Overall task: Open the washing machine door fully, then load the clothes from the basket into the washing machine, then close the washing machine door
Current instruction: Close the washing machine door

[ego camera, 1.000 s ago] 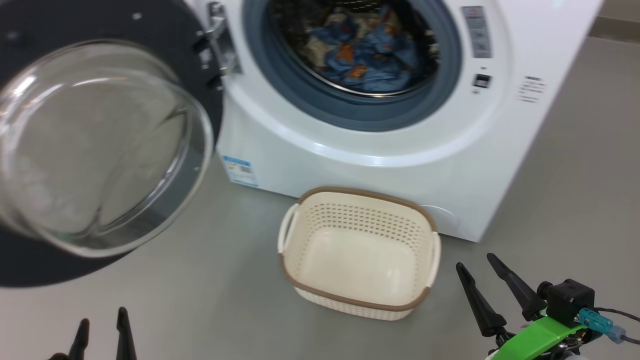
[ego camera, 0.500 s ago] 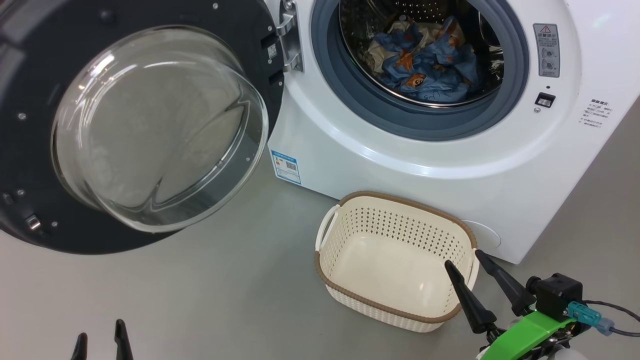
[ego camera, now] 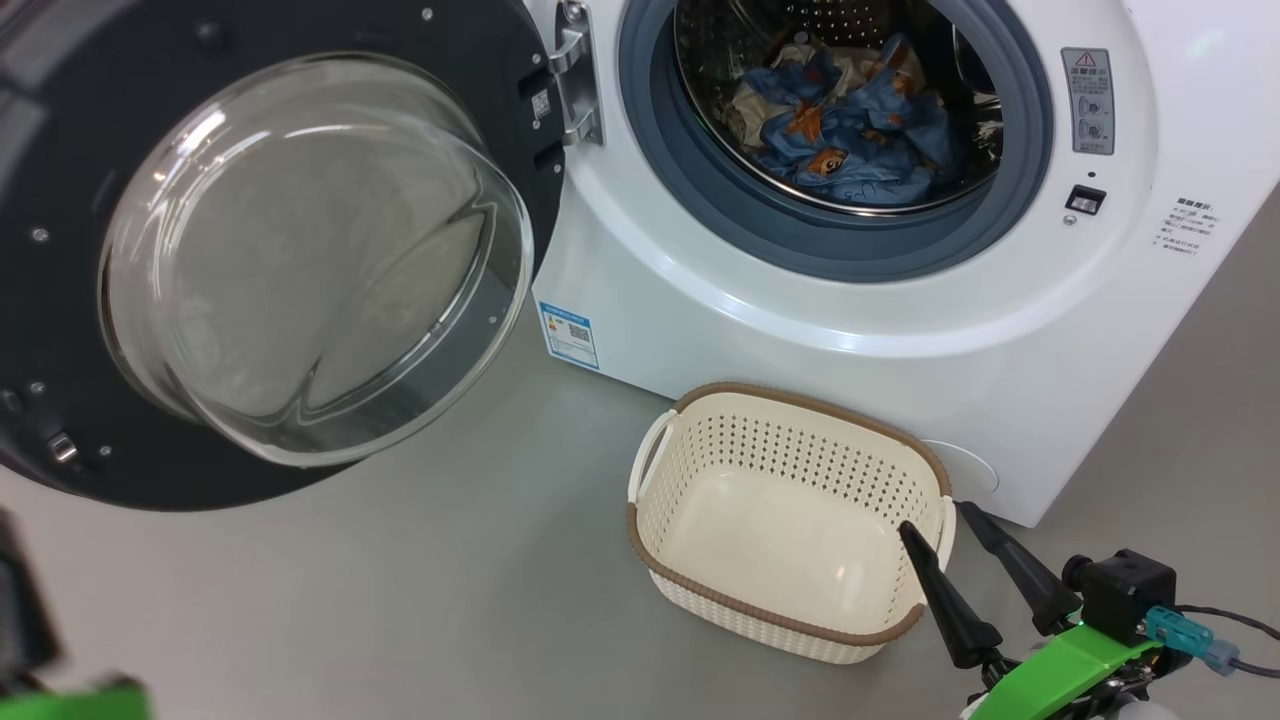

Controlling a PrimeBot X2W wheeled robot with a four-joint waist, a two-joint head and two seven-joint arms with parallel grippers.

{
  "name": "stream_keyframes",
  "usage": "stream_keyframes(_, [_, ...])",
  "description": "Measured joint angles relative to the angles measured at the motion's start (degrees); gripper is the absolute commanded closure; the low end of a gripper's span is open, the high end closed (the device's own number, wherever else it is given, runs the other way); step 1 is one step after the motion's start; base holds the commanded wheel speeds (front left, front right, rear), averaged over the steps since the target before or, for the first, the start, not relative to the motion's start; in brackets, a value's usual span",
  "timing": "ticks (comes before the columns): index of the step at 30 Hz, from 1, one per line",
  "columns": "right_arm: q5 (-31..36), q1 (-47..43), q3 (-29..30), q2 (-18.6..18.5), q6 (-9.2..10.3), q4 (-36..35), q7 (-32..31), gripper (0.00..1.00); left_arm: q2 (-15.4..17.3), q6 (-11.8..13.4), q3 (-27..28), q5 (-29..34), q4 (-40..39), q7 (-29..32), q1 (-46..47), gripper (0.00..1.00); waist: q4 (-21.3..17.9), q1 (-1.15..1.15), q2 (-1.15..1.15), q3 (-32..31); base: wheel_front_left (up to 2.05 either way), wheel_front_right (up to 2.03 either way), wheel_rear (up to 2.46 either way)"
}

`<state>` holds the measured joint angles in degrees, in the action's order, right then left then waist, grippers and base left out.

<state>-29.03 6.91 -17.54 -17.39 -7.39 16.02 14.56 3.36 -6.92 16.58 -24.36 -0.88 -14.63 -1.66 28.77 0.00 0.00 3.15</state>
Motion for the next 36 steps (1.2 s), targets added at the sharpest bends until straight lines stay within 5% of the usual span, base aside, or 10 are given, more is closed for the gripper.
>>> stream_keyframes(12, [0.2, -2.4, 3.4, 1.6, 0.00, -1.2, 0.0, 0.00, 16.3, -0.4, 5.6, -9.0, 0.7, -0.1, 18.1, 1.00, -0.7, 0.00, 0.00, 0.7, 0.00, 0.00, 0.00])
stream_keyframes(19, [0.7, -2.4, 3.7, 1.6, 0.00, -1.6, 0.0, 0.00, 23.7, -0.4, 6.0, -17.4, 16.1, -0.1, 29.0, 1.00, -2.3, 0.00, 0.00, 2.1, 0.00, 0.00, 0.00])
stream_keyframes(22, [0.7, -2.2, 3.7, 1.4, 0.00, -1.8, 0.0, 0.00, 29.5, -0.4, 1.0, -22.3, 24.8, -0.1, 33.5, 1.00, -3.3, 0.00, 0.00, 3.3, 0.00, 0.00, 0.00])
stream_keyframes(30, [1.3, -1.4, 3.7, 0.7, 0.00, -2.2, 0.0, 0.00, 35.0, -0.4, -6.7, -35.6, 40.8, 5.9, 42.5, 1.00, -4.5, 0.00, 0.00, 6.6, 0.00, 0.00, 0.00])
stream_keyframes(36, [1.3, 0.1, 3.7, 0.2, 0.00, -2.4, 0.0, 0.00, 36.3, -0.4, -8.9, -45.8, 47.5, 17.9, 46.9, 1.00, -5.4, 0.00, 0.00, 8.7, 0.00, 0.00, 0.00])
